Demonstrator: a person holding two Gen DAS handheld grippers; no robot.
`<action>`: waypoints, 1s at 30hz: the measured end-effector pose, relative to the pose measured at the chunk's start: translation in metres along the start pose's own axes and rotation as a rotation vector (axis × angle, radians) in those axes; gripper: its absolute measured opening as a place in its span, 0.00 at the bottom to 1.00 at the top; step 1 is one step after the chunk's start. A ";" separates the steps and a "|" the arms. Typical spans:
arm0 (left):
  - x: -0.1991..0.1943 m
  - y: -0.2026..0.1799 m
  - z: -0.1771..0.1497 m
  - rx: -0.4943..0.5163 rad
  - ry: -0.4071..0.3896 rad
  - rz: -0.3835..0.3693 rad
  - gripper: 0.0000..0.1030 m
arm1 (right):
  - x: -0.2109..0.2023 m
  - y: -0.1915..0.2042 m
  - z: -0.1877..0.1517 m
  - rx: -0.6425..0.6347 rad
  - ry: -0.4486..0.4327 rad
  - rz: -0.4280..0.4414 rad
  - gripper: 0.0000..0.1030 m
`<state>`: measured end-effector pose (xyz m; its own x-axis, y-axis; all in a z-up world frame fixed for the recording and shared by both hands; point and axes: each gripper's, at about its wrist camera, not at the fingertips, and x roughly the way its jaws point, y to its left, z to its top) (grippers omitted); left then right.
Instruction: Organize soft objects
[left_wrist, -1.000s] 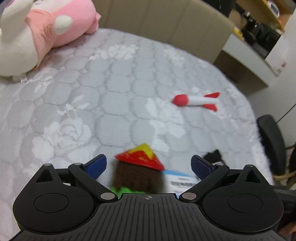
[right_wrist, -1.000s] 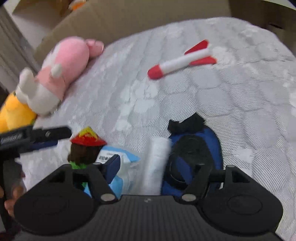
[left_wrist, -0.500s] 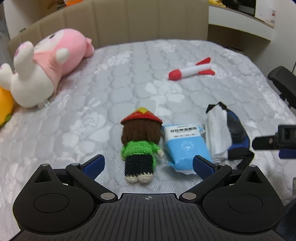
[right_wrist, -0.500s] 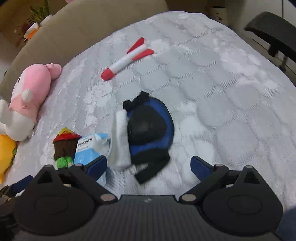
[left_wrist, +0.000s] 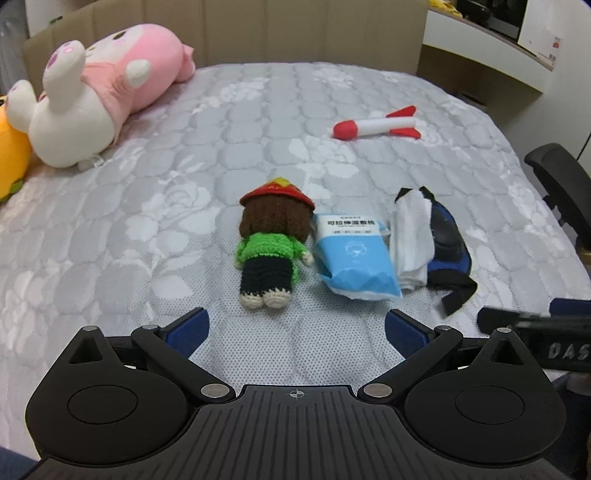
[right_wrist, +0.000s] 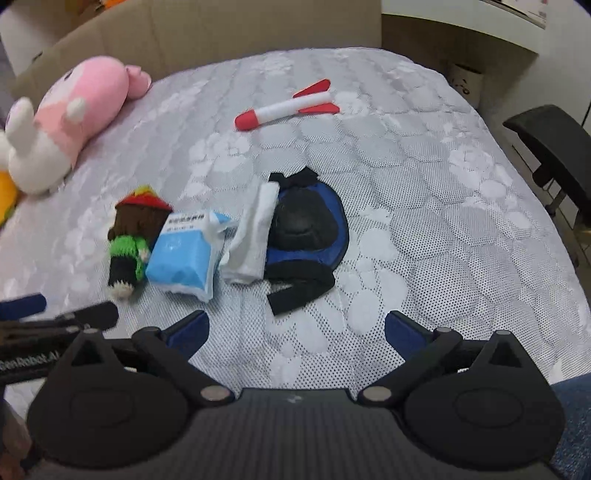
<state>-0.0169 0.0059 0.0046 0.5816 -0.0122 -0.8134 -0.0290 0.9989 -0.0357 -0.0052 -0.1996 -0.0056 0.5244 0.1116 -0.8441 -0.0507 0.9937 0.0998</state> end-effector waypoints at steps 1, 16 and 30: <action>-0.001 0.001 0.000 -0.006 0.000 0.001 1.00 | 0.001 0.001 0.000 -0.005 0.009 0.003 0.99; 0.007 -0.001 -0.002 -0.007 0.053 -0.001 1.00 | 0.003 0.000 -0.001 -0.010 0.026 0.016 0.99; 0.002 0.009 -0.001 -0.070 0.014 -0.018 1.00 | -0.005 0.009 -0.001 -0.025 -0.010 -0.002 0.99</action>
